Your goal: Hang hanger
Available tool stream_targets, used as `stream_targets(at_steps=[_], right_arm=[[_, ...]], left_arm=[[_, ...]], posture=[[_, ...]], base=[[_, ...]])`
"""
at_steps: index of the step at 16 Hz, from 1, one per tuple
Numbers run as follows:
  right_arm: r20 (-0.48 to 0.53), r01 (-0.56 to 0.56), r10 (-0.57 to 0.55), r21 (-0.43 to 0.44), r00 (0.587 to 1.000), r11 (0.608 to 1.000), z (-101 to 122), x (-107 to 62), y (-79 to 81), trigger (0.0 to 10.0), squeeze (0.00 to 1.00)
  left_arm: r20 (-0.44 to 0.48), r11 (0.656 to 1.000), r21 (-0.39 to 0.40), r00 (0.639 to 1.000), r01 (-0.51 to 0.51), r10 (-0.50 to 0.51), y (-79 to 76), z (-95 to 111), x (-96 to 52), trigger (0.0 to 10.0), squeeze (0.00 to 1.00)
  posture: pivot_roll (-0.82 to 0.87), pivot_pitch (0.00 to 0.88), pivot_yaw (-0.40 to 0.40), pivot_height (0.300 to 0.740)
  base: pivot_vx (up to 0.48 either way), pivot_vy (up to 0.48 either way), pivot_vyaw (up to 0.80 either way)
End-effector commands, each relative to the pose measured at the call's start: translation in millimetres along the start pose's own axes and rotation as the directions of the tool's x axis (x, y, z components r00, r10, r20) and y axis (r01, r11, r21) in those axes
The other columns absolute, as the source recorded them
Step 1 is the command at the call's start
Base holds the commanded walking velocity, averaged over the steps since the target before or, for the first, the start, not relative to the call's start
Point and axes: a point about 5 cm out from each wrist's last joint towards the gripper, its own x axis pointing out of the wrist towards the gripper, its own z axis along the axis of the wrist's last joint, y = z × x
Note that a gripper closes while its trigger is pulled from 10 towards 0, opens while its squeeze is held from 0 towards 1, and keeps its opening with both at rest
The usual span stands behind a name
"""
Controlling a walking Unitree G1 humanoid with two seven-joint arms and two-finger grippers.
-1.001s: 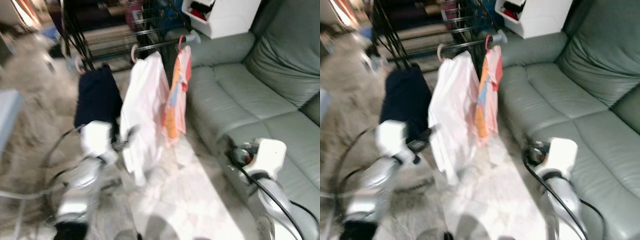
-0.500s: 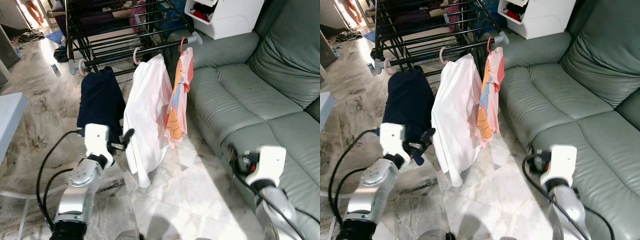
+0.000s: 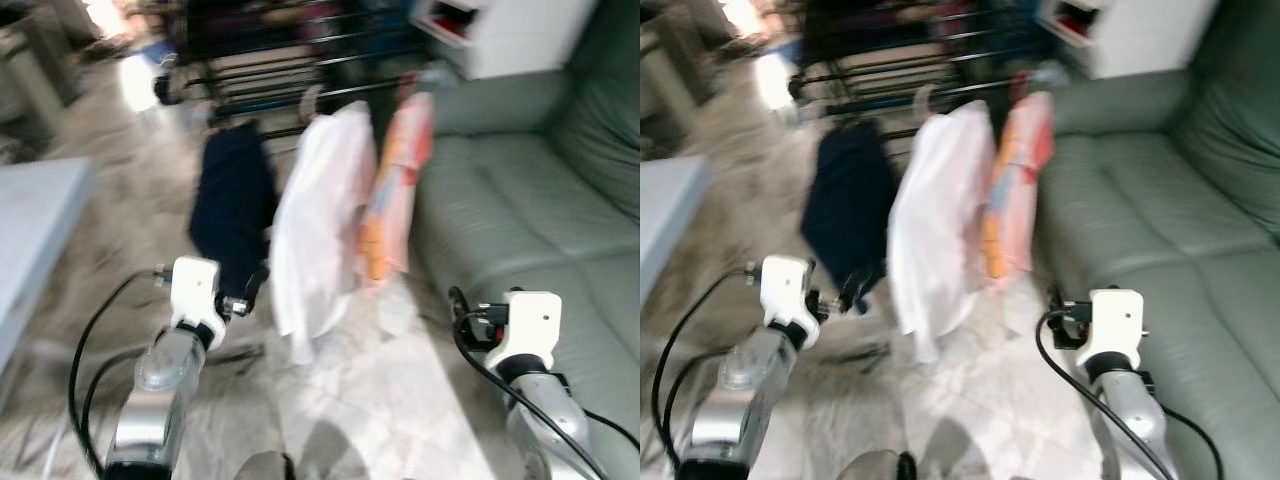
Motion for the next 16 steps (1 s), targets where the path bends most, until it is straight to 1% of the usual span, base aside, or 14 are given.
stream_targets(at_steps=[1,2,3,4,5,6,8,9,10,11,12,13,15,16], right_arm=[[-0.006,0.018,-0.018,-0.008,1.000,1.000,-2,-2.0,-4.2,10.0,0.00],[-0.004,0.018,-0.018,-0.015,1.000,1.000,-2,-2.1,-4.6,10.0,0.00],[0.011,0.024,-0.024,-0.025,1.000,0.999,1,0.0,-5.5,10.0,0.00],[0.021,0.023,-0.022,-0.023,1.000,0.999,4,2.4,-5.5,10.0,0.00],[0.030,0.022,-0.022,-0.025,0.999,0.999,7,4.7,-5.1,10.0,0.00],[0.035,0.023,-0.021,-0.033,0.999,0.999,8,7.4,-5.9,10.0,0.00],[0.036,0.022,-0.021,-0.033,0.999,0.999,8,7.9,-6.9,10.0,0.00],[0.034,0.023,-0.022,-0.034,0.999,0.999,8,7.7,-7.6,10.0,0.00],[0.047,0.009,-0.006,-0.070,0.999,0.997,8,6.9,-7.1,10.0,0.00],[0.058,0.024,-0.020,-0.073,0.998,0.997,9,6.6,-7.8,10.0,0.00],[0.042,0.052,-0.049,-0.082,0.998,0.995,7,7.7,-10.3,10.0,0.00],[0.033,0.055,-0.052,-0.083,0.998,0.995,5,8.2,-11.0,10.0,0.00],[0.006,0.065,-0.065,-0.053,0.998,0.997,1,9.6,-13.8,10.0,0.00],[0.007,0.079,-0.079,-0.086,0.997,0.993,1,10.0,-14.1,10.0,0.00]], left_arm=[[0.032,0.999,0.041,0.999,0.001,-0.002,-0.2,7,0.2,10.0,0.00],[0.037,0.998,0.053,0.999,-0.021,0.019,1.1,8,-0.3,10.0,0.00],[0.045,0.993,0.107,0.998,-0.052,0.047,3.8,11,1.7,10.0,0.00],[0.055,0.992,0.110,0.997,-0.067,0.062,5.0,13,3.4,10.0,0.00],[0.038,0.994,0.093,0.997,-0.064,0.061,5.3,12,4.9,10.0,0.00],[0.023,0.999,0.031,0.999,-0.044,0.043,2.4,12,6.8,10.0,0.00],[0.012,0.998,0.021,0.998,-0.059,0.059,3.8,12,7.5,10.0,0.00],[0.021,0.999,0.005,0.999,-0.042,0.042,2.9,12,6.6,10.0,0.00],[0.021,0.999,-0.014,0.999,-0.032,0.033,2.0,12,5.3,10.0,0.00],[0.026,0.999,0.007,0.999,-0.043,0.043,2.2,12,4.6,10.0,0.00],[0.036,0.999,0.012,0.999,-0.037,0.036,0.3,11,3.5,10.0,0.00],[0.035,0.999,0.009,0.999,-0.033,0.032,-0.4,11,3.1,10.0,0.00],[0.032,1.000,-0.014,0.999,-0.015,0.015,-2.6,11,3.9,10.0,0.00],[0.017,0.999,0.006,0.999,-0.040,0.040,-1.7,12,3.7,10.0,0.00]], posture=[[-0.05,0.000,0.091,0.740],[-0.05,0.000,0.093,0.740],[-0.05,0.000,0.093,0.740],[-0.05,0.000,0.092,0.740],[-0.05,0.000,0.092,0.740],[-0.05,0.000,0.089,0.740],[-0.05,0.000,0.085,0.740],[-0.05,0.000,0.079,0.740],[-0.04,0.000,0.072,0.740],[-0.04,0.000,0.066,0.740],[-0.04,0.000,0.062,0.740],[-0.04,0.000,0.062,0.740],[-0.04,0.000,0.068,0.740],[-0.05,0.000,0.074,0.740]], base=[[0.000,0.000,0.80],[0.000,0.000,0.80],[0.000,0.000,0.80],[0.000,0.000,0.80],[0.000,0.000,0.80],[0.000,0.000,0.80],[0.000,0.000,0.80],[0.000,0.000,0.80],[0.000,0.000,0.60],[0.000,0.000,0.00],[0.000,0.000,0.00],[0.000,0.000,0.00],[0.000,0.000,0.00],[0.000,0.000,0.00]])
